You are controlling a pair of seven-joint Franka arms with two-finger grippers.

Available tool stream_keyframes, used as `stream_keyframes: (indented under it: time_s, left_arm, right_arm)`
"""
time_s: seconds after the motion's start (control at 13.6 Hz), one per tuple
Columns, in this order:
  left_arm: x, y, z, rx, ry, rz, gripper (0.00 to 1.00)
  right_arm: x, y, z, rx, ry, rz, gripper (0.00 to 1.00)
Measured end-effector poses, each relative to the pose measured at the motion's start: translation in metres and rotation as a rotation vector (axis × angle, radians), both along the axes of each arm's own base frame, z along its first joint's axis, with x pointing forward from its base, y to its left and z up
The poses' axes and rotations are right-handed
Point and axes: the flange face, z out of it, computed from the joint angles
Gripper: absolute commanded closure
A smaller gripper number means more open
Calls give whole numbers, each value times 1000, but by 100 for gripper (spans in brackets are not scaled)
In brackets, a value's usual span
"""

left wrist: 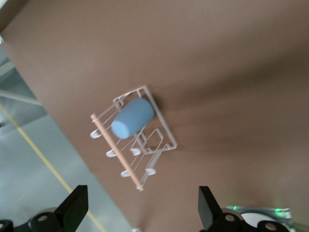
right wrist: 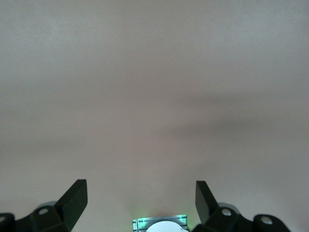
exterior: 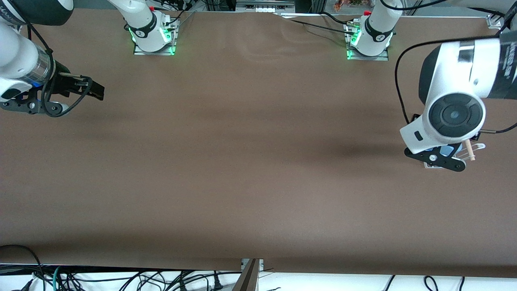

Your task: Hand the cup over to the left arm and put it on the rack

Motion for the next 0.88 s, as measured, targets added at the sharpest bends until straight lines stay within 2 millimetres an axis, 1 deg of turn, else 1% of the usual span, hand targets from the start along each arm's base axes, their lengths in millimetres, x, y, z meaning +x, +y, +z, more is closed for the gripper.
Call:
stream_keyframes:
  time_s: [0.15, 0.22, 0.37, 0.51, 0.59, 0.66, 0.73, 0.81, 0.88]
  left_arm:
    - [2, -10, 22, -161, -60, 11, 0]
    - [1, -7, 31, -236, -76, 27, 0]
    - [2, 11, 41, -333, -106, 62, 0]
    - [-1, 42, 41, -386, -166, 101, 0]
    - [-10, 57, 40, -398, -197, 118, 0]
    - [-22, 69, 39, -401, -230, 131, 0]
    - [-38, 77, 38, -400, -250, 150, 0]
    - [-52, 80, 38, -400, -259, 181, 0]
    - [-64, 78, 38, -398, -270, 217, 0]
  right_arm:
    - [0, 1, 0, 0, 0, 1, 1]
    - [0, 1, 0, 0, -1, 1, 1]
    - [0, 1, 0, 0, -4, 1, 1]
    - [1, 1, 1, 1, -9, 1, 1]
    - [1, 1, 1, 2, -11, 2, 1]
    - [1, 1, 1, 2, -13, 3, 1]
    - [2, 2, 1, 3, -16, 4, 1]
    - [2, 4, 2, 10, -22, 5, 1]
    - [3, 6, 2, 24, -31, 5, 1]
